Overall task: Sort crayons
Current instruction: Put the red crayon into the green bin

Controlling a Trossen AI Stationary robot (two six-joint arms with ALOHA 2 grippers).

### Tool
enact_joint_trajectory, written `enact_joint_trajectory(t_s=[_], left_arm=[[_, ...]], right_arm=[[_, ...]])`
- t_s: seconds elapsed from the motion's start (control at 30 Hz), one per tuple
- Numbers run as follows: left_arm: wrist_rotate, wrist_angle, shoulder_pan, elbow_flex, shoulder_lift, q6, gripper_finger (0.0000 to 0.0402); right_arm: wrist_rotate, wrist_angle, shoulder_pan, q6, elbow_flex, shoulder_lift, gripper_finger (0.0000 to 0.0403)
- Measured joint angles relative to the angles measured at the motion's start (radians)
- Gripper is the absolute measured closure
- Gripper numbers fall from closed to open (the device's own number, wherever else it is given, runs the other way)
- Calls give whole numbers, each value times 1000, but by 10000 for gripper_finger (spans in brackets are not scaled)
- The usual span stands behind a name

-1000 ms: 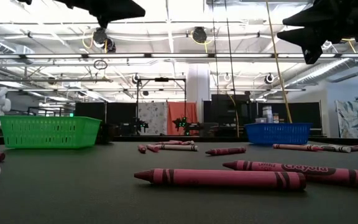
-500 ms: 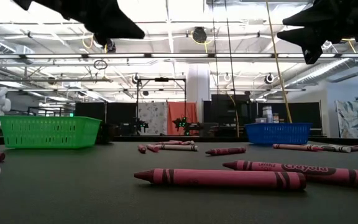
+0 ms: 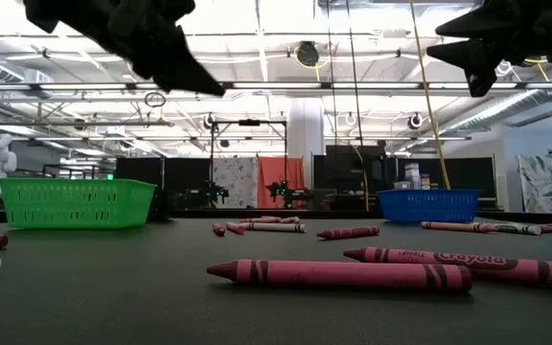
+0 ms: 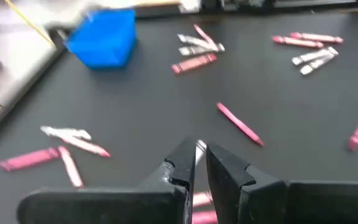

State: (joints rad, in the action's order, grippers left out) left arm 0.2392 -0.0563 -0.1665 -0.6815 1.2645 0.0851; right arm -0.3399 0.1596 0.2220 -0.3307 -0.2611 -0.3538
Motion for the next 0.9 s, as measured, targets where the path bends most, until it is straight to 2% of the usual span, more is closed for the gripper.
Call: enact_joint_trajectory(t_s=[0.07,0.17,0.33,0.47,0.6,0.8,0.9], left_arm=[[-62,30,-6,0,3,77,357],[-147,57,-36,0,3,137,357],[-222,83,-122,0,3,145,357],[-227,170,-198,0,3,146,357],[-221,249,-247,0,3,173,357],[-182,380,-296,0,3,348,357],[-173,462,-301,0,3,561,357]], right_arm=[[12,-7,1,-44,0,0,264],[111,-24,1,-103,0,-1,264],[215,-33,1,-182,0,-18,264],[214,-32,5,-224,0,-35,264],[208,4,0,-192,0,-51,264],[115,52,-15,-141,0,-59,264],[100,55,-19,-81,0,-59,264]])
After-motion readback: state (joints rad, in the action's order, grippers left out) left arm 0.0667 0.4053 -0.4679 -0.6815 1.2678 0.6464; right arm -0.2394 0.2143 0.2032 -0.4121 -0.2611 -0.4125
